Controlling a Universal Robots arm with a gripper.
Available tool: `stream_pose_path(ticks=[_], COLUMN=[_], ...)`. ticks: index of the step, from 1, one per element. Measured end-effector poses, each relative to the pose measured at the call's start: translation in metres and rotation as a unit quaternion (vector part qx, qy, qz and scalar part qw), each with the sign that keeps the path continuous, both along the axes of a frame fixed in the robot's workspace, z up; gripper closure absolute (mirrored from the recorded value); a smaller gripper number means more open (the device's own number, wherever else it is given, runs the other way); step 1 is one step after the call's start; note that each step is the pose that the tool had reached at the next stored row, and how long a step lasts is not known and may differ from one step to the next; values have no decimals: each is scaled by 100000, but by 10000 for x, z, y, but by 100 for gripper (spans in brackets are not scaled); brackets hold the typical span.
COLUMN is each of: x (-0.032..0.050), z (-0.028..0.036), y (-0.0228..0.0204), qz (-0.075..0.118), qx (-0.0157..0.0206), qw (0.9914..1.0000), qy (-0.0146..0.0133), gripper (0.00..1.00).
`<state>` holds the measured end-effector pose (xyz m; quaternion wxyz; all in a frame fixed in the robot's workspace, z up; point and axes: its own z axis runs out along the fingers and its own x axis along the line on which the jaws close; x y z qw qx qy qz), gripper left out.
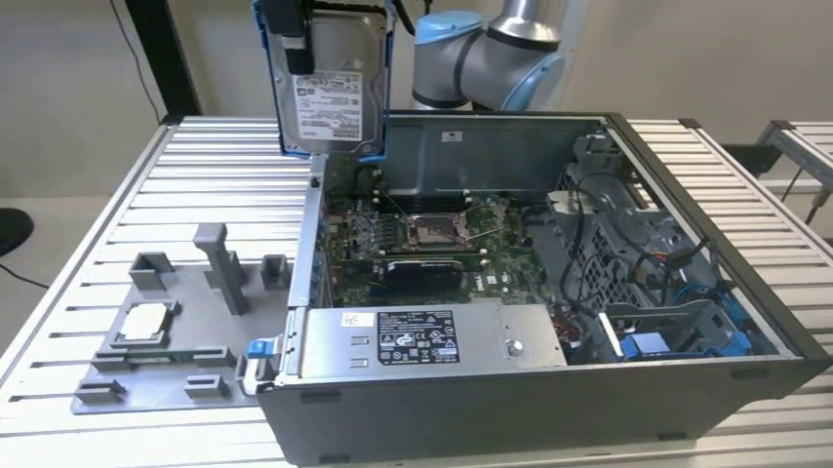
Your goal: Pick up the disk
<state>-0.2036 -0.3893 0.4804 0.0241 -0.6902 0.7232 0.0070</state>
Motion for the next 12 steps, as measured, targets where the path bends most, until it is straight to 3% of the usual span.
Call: stream_pose_path(ticks=[12], x=[547], z=[-9], y=[0], qz=[-3], qx=[0], qw=[100000], qy=[0], gripper=[100])
